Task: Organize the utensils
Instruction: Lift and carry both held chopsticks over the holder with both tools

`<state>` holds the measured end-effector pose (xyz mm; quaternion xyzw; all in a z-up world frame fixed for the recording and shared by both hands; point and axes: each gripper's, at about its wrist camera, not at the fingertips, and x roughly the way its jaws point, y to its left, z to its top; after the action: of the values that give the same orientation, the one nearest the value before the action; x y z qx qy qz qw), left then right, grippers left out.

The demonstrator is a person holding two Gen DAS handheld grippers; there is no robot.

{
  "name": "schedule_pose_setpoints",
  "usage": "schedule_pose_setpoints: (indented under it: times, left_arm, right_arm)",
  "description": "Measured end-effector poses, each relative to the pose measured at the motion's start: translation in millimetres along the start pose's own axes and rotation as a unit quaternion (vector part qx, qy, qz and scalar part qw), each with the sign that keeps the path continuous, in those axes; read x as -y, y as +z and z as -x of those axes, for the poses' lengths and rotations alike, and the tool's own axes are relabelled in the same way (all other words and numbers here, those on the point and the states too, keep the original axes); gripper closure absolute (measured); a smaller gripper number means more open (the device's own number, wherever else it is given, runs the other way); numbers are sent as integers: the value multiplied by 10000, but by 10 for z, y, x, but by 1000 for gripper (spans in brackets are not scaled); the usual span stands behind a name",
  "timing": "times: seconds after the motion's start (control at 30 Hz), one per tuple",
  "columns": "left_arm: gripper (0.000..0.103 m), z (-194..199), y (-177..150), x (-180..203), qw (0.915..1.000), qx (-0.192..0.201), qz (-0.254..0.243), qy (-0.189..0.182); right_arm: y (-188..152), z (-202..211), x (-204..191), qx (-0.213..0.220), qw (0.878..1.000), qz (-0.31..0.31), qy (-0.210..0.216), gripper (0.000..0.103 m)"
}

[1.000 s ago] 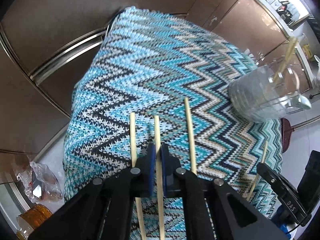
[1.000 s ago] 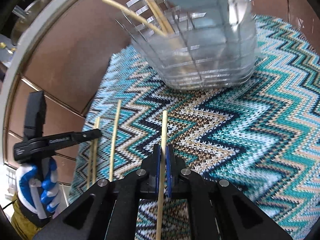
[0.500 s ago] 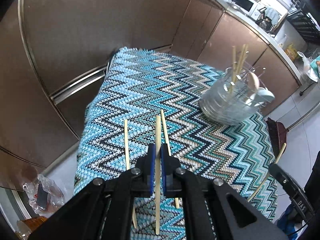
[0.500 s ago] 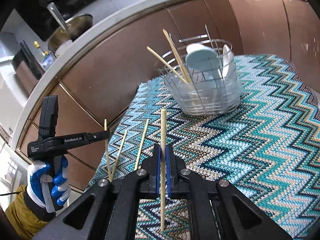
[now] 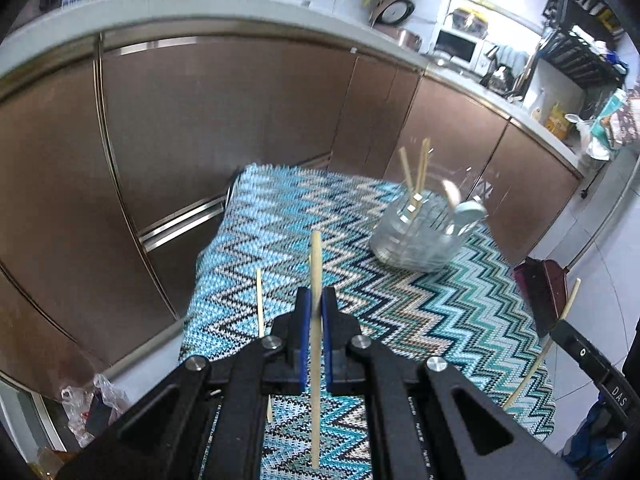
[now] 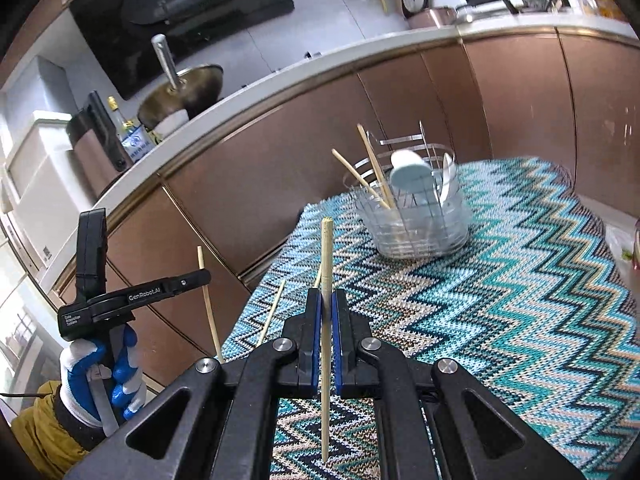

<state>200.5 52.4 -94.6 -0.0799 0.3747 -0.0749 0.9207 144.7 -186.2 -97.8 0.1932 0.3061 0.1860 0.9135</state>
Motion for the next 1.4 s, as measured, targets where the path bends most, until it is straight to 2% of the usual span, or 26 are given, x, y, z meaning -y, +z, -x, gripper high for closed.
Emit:
schedule_pose_setpoints:
  times: [0.17, 0.4, 0.7, 0.83, 1.0, 1.13, 1.4]
  left_arm:
    - [98, 295, 91, 182, 9989, 418, -164, -129]
    - [98, 483, 350, 470, 9936, 911, -315, -590]
    - [98, 528, 1081, 774, 9748, 1755, -324, -1337]
    - [98, 371, 1423, 886, 9662, 2095, -262, -1480]
    - [98, -21, 1662, 980, 9639, 2267, -217, -1382]
    - [98, -391, 1694, 1044, 9648, 2313, -215, -1232]
    - [98, -986, 1584, 1052, 9694, 2237, -183, -991]
  right_arm:
    - [98, 268, -91, 418, 9989, 212, -75, 98]
    - [398, 452, -196, 937, 9934, 626, -228, 98]
    - [1089, 264, -244, 1468, 9833, 1066, -157, 98]
    - [1410, 77, -221, 1723, 9773, 1226, -111, 98]
    - [1705, -283, -125, 1882, 9728, 1346, -149, 98]
    - [1799, -608, -1, 1850, 9727, 1389, -172, 98]
    - [1723, -1070, 194, 1696, 9746, 1429, -299, 98]
